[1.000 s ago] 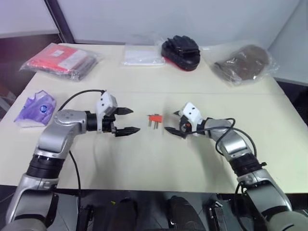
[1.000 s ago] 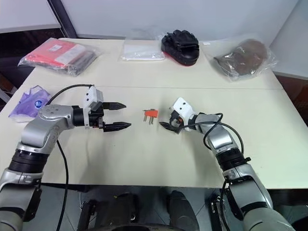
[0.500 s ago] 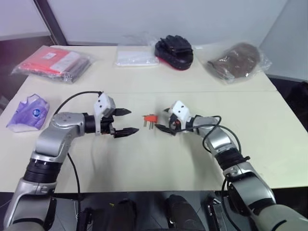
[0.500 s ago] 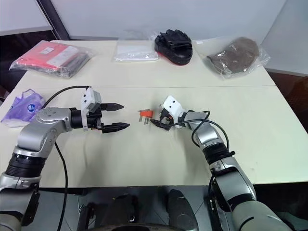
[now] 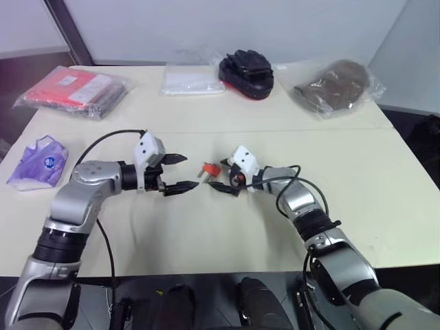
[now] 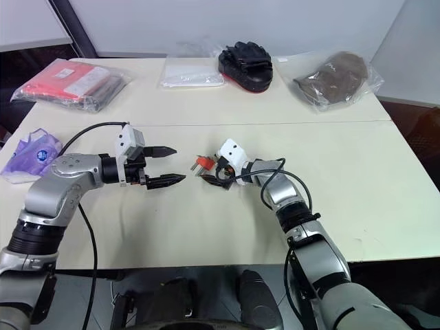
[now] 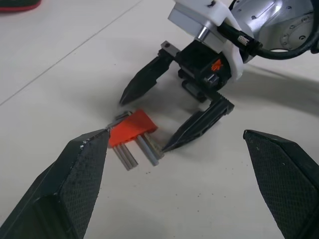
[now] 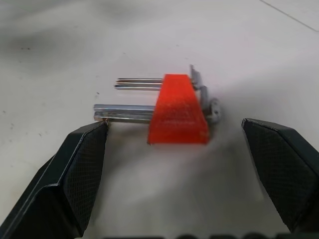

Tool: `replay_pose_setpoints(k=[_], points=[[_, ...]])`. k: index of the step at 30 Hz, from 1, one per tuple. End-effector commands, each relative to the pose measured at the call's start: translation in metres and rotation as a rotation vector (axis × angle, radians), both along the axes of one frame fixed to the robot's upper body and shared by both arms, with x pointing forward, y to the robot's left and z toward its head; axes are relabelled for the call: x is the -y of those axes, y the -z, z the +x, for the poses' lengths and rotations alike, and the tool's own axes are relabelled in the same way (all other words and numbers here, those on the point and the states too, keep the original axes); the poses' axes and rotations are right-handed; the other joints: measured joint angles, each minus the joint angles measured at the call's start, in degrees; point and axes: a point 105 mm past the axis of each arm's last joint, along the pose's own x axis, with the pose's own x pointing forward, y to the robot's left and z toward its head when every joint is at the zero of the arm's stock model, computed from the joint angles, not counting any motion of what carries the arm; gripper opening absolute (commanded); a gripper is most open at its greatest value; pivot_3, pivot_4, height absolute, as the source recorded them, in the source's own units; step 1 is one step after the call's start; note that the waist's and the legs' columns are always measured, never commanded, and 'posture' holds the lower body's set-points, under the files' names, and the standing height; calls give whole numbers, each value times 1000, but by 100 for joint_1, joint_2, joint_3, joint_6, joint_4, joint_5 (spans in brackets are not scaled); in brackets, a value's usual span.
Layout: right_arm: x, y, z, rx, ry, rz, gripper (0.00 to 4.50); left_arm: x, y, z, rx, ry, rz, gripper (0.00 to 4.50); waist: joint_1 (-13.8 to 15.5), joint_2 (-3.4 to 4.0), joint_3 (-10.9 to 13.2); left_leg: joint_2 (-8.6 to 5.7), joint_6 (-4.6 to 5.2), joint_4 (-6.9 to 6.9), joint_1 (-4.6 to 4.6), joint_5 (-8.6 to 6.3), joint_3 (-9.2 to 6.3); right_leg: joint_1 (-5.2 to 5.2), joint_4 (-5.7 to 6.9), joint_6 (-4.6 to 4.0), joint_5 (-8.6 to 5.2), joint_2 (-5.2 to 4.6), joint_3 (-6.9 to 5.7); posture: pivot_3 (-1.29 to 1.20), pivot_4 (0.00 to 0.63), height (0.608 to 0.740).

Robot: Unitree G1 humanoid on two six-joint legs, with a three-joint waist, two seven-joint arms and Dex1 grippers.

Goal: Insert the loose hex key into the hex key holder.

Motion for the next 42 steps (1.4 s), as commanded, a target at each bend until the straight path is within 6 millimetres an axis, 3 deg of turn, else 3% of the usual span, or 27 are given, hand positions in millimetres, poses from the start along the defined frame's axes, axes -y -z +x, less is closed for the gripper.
replay_pose_setpoints(k=[1, 12, 26, 30, 33, 35, 42], points=[[-4, 2, 0, -8, -15, -9, 4500, -3, -12, -2, 48, -10, -13, 4481, -3, 0, 0, 0, 0, 0, 0, 0, 0, 0, 0, 0, 0, 0, 0, 0, 150, 740], [13, 6, 2, -13, 26, -29, 4500, -1, -12, -2, 50, -10, -14, 4481, 13, 0, 0, 0, 0, 0, 0, 0, 0, -1, 1, 0, 0, -2, 0, 0, 150, 740], [21, 4, 4, 1, 78, -17, 4500, 5, -14, 2, 55, 22, -9, 4481, 28, 0, 0, -4, -1, 1, -2, 0, 2, 1, 1, 0, 0, -7, -2, 0, 150, 740], [19, 7, 3, -3, 77, -17, 3347, 5, -16, 3, 58, 24, -9, 4500, 34, 0, 0, -5, -1, 2, -2, 1, 2, 1, 1, 0, 0, -7, -2, 0, 150, 740], [18, 7, 3, -3, 74, -16, 1748, 5, -16, 3, 59, 23, -9, 4500, 34, 0, 0, -5, -1, 3, -2, 1, 2, 2, 1, 0, 0, -7, -2, 0, 150, 740], [17, 7, 3, -1, 73, -15, 980, 5, -17, 3, 59, 22, -10, 4500, 33, 0, 0, -5, -1, 3, -2, 1, 2, 2, 1, 0, 0, -7, -2, 0, 150, 740], [18, 3, 4, 33, 72, -24, 992, 7, -17, 3, 57, 21, -18, 4500, 31, 0, 0, -4, -1, 3, -2, 1, 2, 2, 1, 0, 0, -7, -2, 0, 150, 740]])
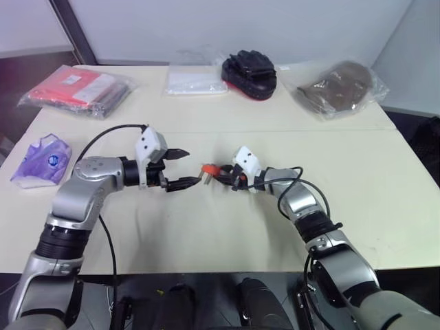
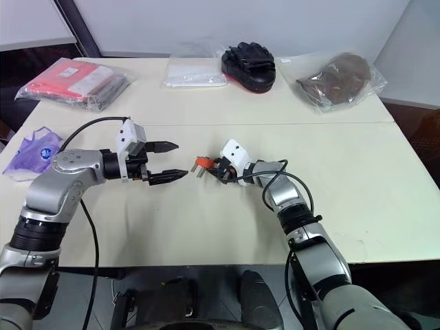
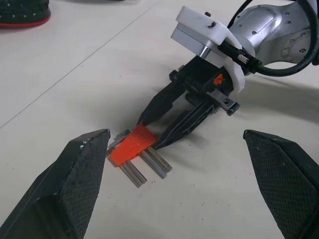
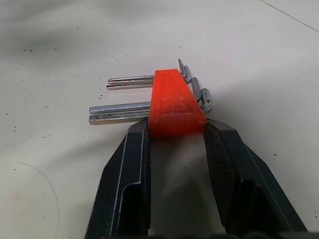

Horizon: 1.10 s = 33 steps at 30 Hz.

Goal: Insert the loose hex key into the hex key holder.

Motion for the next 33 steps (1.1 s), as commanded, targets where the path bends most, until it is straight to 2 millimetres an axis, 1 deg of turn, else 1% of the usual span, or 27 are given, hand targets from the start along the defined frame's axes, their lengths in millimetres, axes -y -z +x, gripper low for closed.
replay_pose_setpoints(k=[1, 3, 6, 9, 11, 14, 18, 20, 22, 26, 29, 33], points=[[10, -1, 4, 36, 43, -27, 992, 2, -10, 0, 34, 10, -10, 4500, 0, 0, 0, 0, 0, 0, 0, 0, 0, 0, 0, 0, 0, 0, 0, 0, 150, 740], [11, -10, 5, 127, 49, -39, 992, 4, -9, 0, 34, 13, -17, 4500, 2, 0, 0, 0, 0, 0, 0, 0, 0, 0, 0, 0, 0, 0, 0, 0, 150, 740], [18, -32, 7, 340, 73, -96, 992, 6, -12, 2, 29, 16, -45, 4500, 32, 0, 1, -2, 0, 0, -3, 0, 0, -2, -1, 0, 0, -2, 0, 0, 150, 740], [28, -58, -2, 592, 75, -190, 992, 10, -17, 6, 21, 31, -84, 4500, 62, 0, 1, -3, 0, 0, -11, 0, 2, -11, -2, 1, 0, -2, 0, 0, 150, 740], [32, -66, -7, 667, 78, -217, 992, 12, -19, 8, 18, 40, -100, 4500, 63, -1, 2, -3, 0, -1, -12, 0, 3, -14, -3, 1, 0, 1, 1, 0, 150, 740], [35, -84, -26, 870, 16, -325, 992, 23, -30, 13, 17, 88, -146, 4500, 68, 0, 2, -1, 0, -1, -12, 0, 4, -14, -2, 0, -1, 8, 1, 0, 150, 740], [34, -110, -47, 1117, -59, -433, 992, 37, -46, 17, 9, 148, -221, 4500, 113, -2, 3, -4, 0, 1, -13, 0, 11, -14, -3, 0, -1, 9, 3, 0, 150, 740], [32, -123, -58, 1233, -101, -461, 992, 45, -53, 18, 1, 181, -255, 4500, 121, -3, 3, -4, -1, 3, -13, 0, 12, -13, -4, 0, -1, 10, 4, 0, 150, 740], [31, -133, -67, 1314, -125, -475, 992, 50, -60, 19, -13, 209, -291, 4500, 118, -4, 3, -4, -1, 3, -12, 0, 12, -12, -4, 0, -1, 10, 4, 0, 150, 740], [33, -148, -74, 1422, -126, -506, 992, 57, -67, 17, -54, 269, -333, 4500, 118, -4, 4, -4, -2, 3, -12, 1, 11, -12, -3, 0, -1, 11, 4, 0, 150, 740], [30, -151, -80, 1467, -157, -506, 992, 61, -70, 15, -67, 299, -351, 4500, 121, -4, 4, -4, -2, 3, -12, 2, 10, -12, -3, 0, -1, 11, 4, 0, 150, 740], [30, -152, -83, 1480, -177, -503, 992, 63, -73, 13, -70, 315, -364, 4500, 119, -4, 4, -4, -3, 3, -12, 2, 11, -12, -3, 0, -1, 10, 5, 0, 150, 740]])
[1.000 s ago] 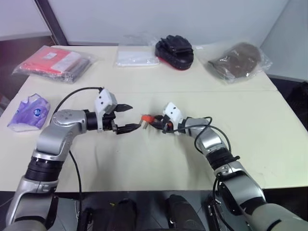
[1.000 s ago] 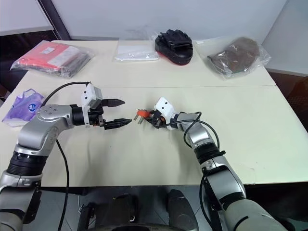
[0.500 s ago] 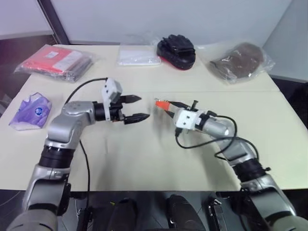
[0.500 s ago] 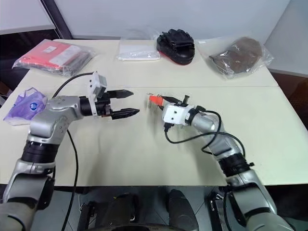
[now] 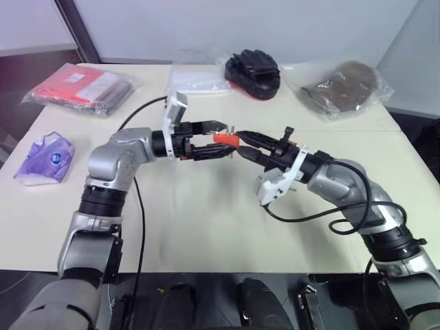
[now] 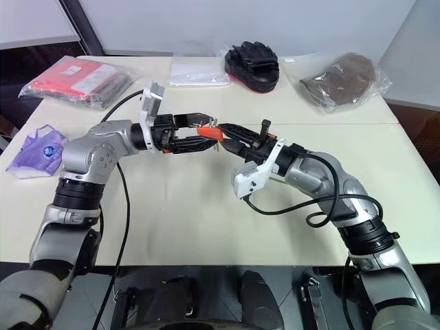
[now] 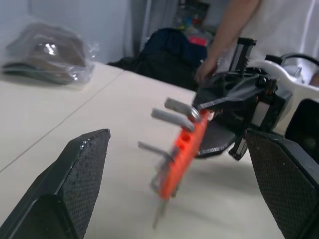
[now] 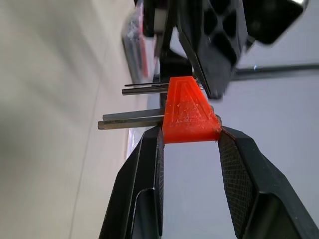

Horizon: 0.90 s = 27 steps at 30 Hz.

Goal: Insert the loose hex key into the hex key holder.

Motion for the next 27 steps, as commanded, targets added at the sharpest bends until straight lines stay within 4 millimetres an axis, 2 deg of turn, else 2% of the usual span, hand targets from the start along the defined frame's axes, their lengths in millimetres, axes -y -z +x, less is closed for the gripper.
replay_pose_setpoints(k=[1, 9, 11, 13, 19, 27], points=[[-2, -21, -8, 81, -32, 25, 992, -2, -17, -4, 35, 23, -48, 4500, 1, 0, 0, 0, 0, 0, 0, 0, 0, 0, 0, 0, 0, 0, 0, 0, 150, 740], [-2, -25, -9, 84, -43, 27, 992, -7, -17, -8, 19, 33, -63, 4500, 3, 0, 0, 0, -1, 0, 0, 1, -1, 0, 0, 0, 0, -1, 0, 0, 150, 740], [-1, -26, -8, 85, -43, 30, 992, -7, -15, -9, 18, 33, -55, 3969, 2, 0, 0, 0, -1, 1, 0, 1, 0, 1, 0, 0, 0, -1, 0, 0, 150, 740], [0, -28, -8, 86, -44, 31, 992, -8, -13, -9, 18, 32, -51, 3166, 2, 0, 0, 0, -1, 1, 0, 1, -1, 1, 0, 0, 0, -1, 0, 0, 150, 740], [0, -31, -8, 95, -49, 25, 992, -5, -11, -10, 17, 41, -47, 48, 8, 0, 0, 0, -2, 1, 0, 1, -1, 1, 0, 0, 0, -1, 0, 0, 150, 740], [-2, -34, -12, 103, -58, 16, 992, 0, -12, -8, 25, 45, -56, 17, 5, 0, 0, 0, -2, 2, 0, 1, 0, 1, 0, 0, 0, -2, 0, 0, 150, 740]])
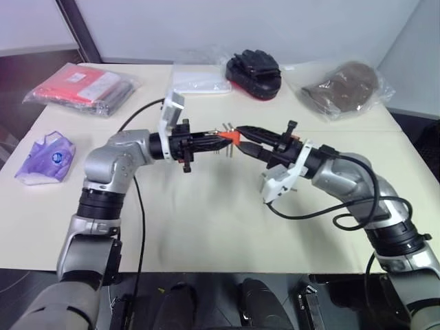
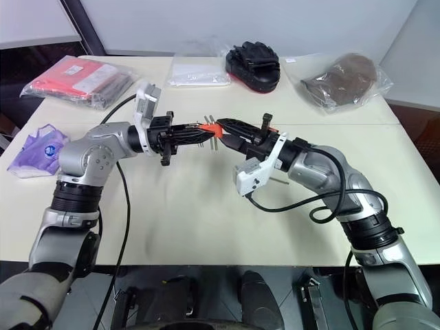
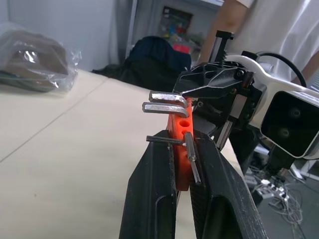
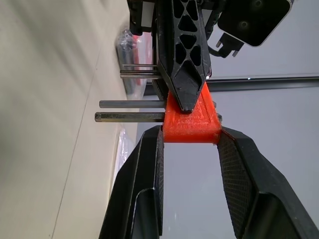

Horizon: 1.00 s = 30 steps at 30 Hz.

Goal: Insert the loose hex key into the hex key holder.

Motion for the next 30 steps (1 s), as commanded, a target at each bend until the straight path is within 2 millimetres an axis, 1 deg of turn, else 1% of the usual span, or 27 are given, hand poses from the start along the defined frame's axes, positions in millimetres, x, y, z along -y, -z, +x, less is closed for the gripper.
replay_pose_setpoints(k=[1, 5, 7, 8, 9, 12, 13, 15, 17, 20, 21, 23, 25, 28, 30], points=[[-3, -18, -11, 68, -38, 18, 992, 2, -9, 1, 31, -1, -18, 17, 0, 0, 0, 0, 0, 0, 0, 0, 0, 0, 0, 0, 0, 0, 0, 0, 150, 740], [-3, -11, -13, 5, -47, 20, 992, 3, -9, 1, 35, 2, -19, 17, 0, 0, 0, 0, 0, 0, 0, 0, 0, 0, 0, 0, 0, 0, 0, 0, 150, 740], [-2, -10, -14, -19, -46, 30, 2042, 4, -8, 0, 38, 4, -18, 0, 1, 0, 0, 0, 0, 0, 0, 0, 0, 0, 0, 0, 0, 0, 0, 0, 150, 740], [-2, -10, -14, -27, -43, 35, 2367, 4, -8, 0, 38, 4, -18, 0, 1, 0, 0, 0, 0, 0, 0, 0, 0, 0, 0, 0, 0, 0, 0, 0, 150, 740], [-1, -10, -13, -29, -35, 34, 2843, 4, -8, 0, 38, 5, -17, 0, 1, 0, 0, 0, 0, 0, 0, 0, 0, 0, 0, 0, 0, 0, 0, 0, 150, 740], [1, -10, -11, -35, -12, 24, 4449, 4, -7, -1, 44, 4, -11, 0, 1, 0, 0, 0, 0, 1, 0, 0, 0, 0, 0, 0, 0, 0, 0, 0, 150, 740], [2, -8, -10, -52, -4, 25, 4486, 4, -7, -2, 51, 1, -5, 0, 1, 0, 0, 0, 0, 1, 0, 0, 0, 0, 0, 0, 0, 0, 0, 0, 150, 740], [10, -2, -5, -145, 39, 48, 4486, 3, -6, -2, 73, -14, 8, 0, 1, 0, 0, 0, 0, 1, 0, 0, -1, 0, 0, 0, 0, 1, 0, 0, 150, 740], [24, 8, 2, -306, 108, 129, 4486, 2, -5, -2, 98, -37, 19, 0, 5, 0, 0, 1, 0, 1, 0, 0, -1, 1, 0, 0, 0, 0, 0, 0, 150, 740], [54, 21, 11, -595, 229, 361, 4486, -2, -5, -2, 127, -76, 19, 0, 40, 0, 0, 1, 0, 2, 0, 0, -4, 7, 0, 0, 0, -2, -1, 0, 150, 740], [62, 26, 12, -675, 264, 413, 4486, -3, -6, -2, 132, -86, 16, 0, 46, 0, 0, 2, 0, 4, 0, 0, -4, 8, 0, 0, 0, -3, -1, 0, 150, 740], [80, 44, 10, -869, 353, 469, 4486, -4, -4, -3, 149, -105, 28, 0, 51, 0, 0, 1, 0, 6, 1, 0, -5, 8, 0, 0, 0, -5, 0, 0, 150, 740], [92, 54, 7, -983, 422, 500, 4486, -5, -3, -4, 149, -109, 30, 0, 51, 0, 0, 1, 1, 7, 2, 0, -6, 10, 1, 0, 0, -3, -1, 0, 150, 740], [115, 91, -5, -1243, 544, 491, 4486, -3, 2, -6, 147, -113, 35, 0, 50, 0, 0, 0, 1, 6, 4, 0, -5, 11, 0, 0, 0, -1, -1, 0, 150, 740], [125, 104, -7, -1331, 598, 519, 4486, -1, 4, -6, 148, -114, 39, 0, 47, -1, 0, 0, 2, 5, 3, -1, -6, 13, -3, 0, 0, 2, -2, 0, 150, 740]])
